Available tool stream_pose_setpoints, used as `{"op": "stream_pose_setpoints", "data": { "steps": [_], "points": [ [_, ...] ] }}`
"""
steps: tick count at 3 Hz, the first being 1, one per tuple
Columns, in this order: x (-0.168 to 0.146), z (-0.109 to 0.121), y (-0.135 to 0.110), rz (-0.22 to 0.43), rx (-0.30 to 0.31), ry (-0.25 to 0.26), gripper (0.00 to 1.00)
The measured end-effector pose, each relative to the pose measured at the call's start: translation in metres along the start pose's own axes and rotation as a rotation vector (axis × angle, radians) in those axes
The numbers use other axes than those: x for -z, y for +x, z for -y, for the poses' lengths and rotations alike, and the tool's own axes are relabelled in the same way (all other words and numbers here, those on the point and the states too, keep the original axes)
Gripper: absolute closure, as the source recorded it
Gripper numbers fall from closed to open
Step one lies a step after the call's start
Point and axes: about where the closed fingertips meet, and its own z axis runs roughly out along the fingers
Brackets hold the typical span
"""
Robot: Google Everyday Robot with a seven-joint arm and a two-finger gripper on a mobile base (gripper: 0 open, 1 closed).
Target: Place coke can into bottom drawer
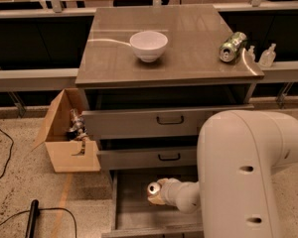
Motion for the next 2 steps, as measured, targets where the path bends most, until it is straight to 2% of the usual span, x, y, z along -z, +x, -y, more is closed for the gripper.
{"op": "stream_pose_setpoints", "data": {
  "steps": [2],
  "points": [
    [-0.068,0.005,0.064,0.000,-0.086,0.074,1.00]
  ]
}}
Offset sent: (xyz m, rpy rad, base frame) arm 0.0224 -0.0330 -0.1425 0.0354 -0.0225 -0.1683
